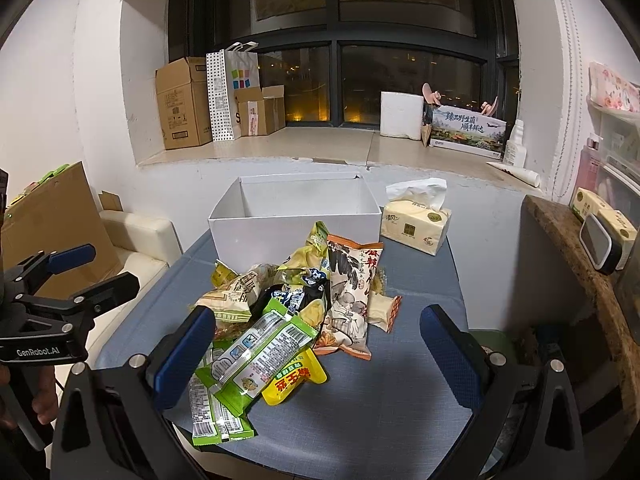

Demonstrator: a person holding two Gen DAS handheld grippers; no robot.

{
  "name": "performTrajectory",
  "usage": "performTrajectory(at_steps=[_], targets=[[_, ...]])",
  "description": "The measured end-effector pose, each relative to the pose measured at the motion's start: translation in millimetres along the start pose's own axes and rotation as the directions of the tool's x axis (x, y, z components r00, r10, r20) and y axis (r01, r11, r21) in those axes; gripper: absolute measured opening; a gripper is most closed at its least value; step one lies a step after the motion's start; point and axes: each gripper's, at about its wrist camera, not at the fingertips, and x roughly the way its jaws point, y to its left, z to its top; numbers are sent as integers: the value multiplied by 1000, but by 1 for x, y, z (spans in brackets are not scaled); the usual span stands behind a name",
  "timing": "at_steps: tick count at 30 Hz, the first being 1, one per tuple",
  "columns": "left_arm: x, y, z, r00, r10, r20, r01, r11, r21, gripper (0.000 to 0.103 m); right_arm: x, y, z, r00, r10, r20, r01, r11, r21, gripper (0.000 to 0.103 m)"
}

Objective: Organize snacks

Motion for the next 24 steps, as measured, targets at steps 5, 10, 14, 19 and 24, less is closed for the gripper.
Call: performTrajectory(at_steps=[5,10,14,19,24], targets=[[0,0,-1,1000,-3,0,3,1000,0,103,0,0,0,1000,1,0,-1,1000,0,103],[0,1,-1,1000,-3,0,3,1000,-1,103,0,1,-1,1000,2,0,-2,1000,-1,103],[0,1,-1,1000,-2,-1,2,1000,1,103,0,1,-2,1000,1,0,-1,1000,0,103],[0,0,-1,1000,-1,-2,1,1000,3,103,0,1,-3,1000,9,-3,-9,1000,-1,103],[0,0,0,1000,0,-4,1,1000,4,103,0,2,-2,1000,8,-4,-8,1000,-1,103]])
